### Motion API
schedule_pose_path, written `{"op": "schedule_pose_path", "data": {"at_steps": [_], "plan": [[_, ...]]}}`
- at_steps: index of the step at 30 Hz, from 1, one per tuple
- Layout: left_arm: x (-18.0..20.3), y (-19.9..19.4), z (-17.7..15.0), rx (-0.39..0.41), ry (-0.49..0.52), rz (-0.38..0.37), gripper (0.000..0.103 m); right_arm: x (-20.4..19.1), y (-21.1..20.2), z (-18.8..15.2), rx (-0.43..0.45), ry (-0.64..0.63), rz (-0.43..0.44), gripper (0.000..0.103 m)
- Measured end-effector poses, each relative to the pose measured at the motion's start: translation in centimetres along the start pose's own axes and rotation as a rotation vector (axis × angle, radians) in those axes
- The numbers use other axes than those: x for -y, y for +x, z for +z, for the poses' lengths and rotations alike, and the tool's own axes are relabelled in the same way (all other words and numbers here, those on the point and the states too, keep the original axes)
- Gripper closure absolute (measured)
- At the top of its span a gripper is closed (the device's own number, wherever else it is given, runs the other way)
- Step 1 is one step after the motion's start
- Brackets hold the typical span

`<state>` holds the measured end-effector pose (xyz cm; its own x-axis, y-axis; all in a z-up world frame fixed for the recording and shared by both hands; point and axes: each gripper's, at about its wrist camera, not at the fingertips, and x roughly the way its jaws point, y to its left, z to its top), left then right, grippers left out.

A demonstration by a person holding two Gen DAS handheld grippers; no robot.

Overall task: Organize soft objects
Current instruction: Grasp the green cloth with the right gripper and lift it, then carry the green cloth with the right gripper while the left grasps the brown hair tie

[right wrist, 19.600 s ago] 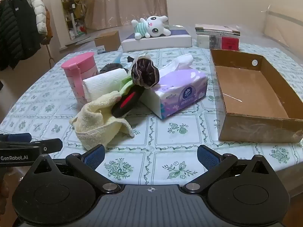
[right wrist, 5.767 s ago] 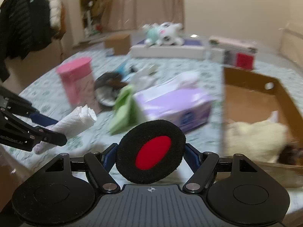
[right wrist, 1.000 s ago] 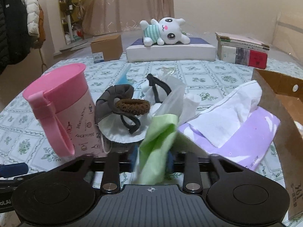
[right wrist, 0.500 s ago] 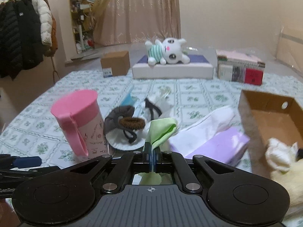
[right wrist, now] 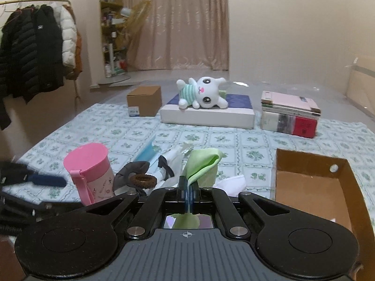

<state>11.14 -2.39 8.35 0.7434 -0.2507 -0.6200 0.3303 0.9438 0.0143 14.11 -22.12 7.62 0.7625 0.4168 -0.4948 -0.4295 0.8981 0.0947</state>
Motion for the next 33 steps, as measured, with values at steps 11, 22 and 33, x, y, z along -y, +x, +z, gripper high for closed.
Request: {"op": "schedule_pose_path", "data": {"at_steps": [11,22,33], "plan": [[-1.8,6.4,7.8,-0.215,0.383,-0.059,0.044,4.4,0.8,2.6,-0.013,-0.057,0.041,0.102],[-2.4,16.0,9.7,-0.56,0.56,-0.194,0.051,5.8,3.5,3.3,-0.05,-0.102,0.068,0.102],[-0.6,22.9,8.9,-0.785,0.621,-0.208,0.072,7.2,5.9,3.2,-0.091,-0.07,0.089,0.102]]}}
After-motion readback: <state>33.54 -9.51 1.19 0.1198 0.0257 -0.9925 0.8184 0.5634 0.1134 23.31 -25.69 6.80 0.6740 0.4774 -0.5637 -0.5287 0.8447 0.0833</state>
